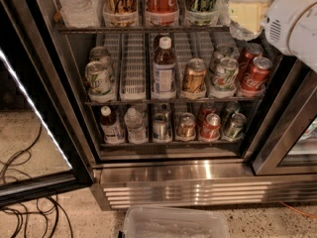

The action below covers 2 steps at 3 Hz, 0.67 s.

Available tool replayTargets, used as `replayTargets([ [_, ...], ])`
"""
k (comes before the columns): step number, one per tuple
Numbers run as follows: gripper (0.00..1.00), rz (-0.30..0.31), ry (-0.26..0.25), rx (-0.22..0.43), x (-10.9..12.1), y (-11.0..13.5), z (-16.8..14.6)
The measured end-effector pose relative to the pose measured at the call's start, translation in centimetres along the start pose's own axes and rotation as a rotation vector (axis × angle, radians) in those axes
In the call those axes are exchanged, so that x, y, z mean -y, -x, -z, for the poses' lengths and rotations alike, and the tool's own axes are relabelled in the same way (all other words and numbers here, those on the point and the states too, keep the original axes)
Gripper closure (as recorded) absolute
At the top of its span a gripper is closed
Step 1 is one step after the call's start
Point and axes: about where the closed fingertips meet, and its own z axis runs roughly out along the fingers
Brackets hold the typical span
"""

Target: Pick water bottle from top shelf of fridge

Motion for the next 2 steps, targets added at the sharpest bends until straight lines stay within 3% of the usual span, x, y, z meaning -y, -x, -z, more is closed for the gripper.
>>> replayTargets([
  [1, 1.0, -0.021, 0.069, -0.019, -3.6, -1.1, 0.7],
  [2, 1.0, -0.09, 0.183, -0.034, -9.1, -2.2, 2.5],
])
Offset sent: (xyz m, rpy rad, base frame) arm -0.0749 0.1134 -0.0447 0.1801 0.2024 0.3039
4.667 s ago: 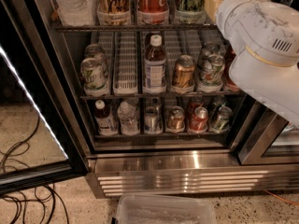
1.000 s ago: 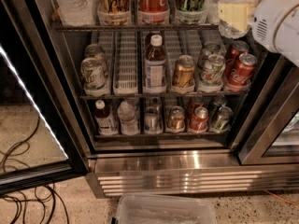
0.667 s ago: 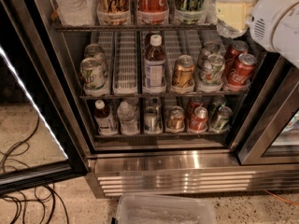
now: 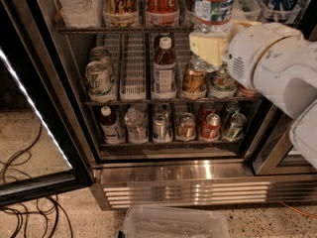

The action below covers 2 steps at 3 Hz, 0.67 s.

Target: Pick water bottle from top shelf of fridge

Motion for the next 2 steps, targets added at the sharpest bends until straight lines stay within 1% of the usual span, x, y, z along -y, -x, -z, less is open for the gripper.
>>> replayTargets([
  [1, 1.0, -0.083, 0.074, -0.022, -4.4, -1.2, 1.3],
  [2, 1.0, -0.142, 0.103, -0.069, -7.2, -3.3, 2.7],
])
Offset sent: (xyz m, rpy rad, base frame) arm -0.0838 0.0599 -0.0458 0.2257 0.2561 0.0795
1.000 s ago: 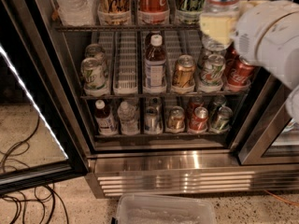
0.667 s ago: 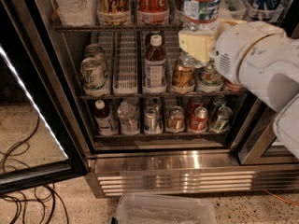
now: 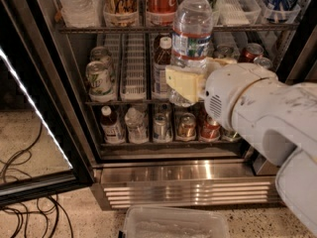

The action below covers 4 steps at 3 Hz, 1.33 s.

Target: Pick water bottle from top shelf of fridge

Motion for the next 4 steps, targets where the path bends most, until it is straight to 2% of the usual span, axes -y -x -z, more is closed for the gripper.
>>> replayTargets([
  [1, 1.0, 0.037, -0.006, -0.069, -1.09, -3.37, 0.73],
  [2, 1.0, 0.078, 0.0, -0.072, -1.23, -3.57, 0.66],
  [3, 1.0, 0.078, 0.0, -0.072, -1.23, -3.56, 0.66],
  [4, 1.0, 0.102, 0.022, -0.078, -1.82, -4.13, 0.38],
])
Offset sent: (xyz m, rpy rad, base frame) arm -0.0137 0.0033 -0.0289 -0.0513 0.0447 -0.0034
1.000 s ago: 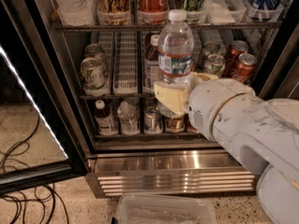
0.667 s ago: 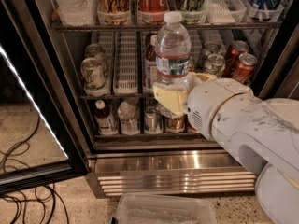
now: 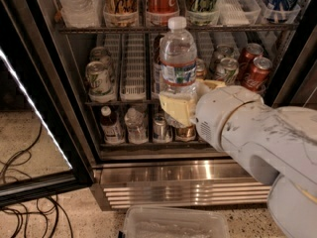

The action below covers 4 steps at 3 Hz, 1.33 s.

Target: Pick water bottle from top shelf of fridge

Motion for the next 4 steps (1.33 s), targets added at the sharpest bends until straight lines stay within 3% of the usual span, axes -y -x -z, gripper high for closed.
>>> replayTargets([
  [1, 1.0, -0.028, 0.041, -0.016, -1.3, -1.7, -0.2],
  [4, 1.0, -0.2, 0.138, -0.071, -6.2, -8.0, 0.2],
])
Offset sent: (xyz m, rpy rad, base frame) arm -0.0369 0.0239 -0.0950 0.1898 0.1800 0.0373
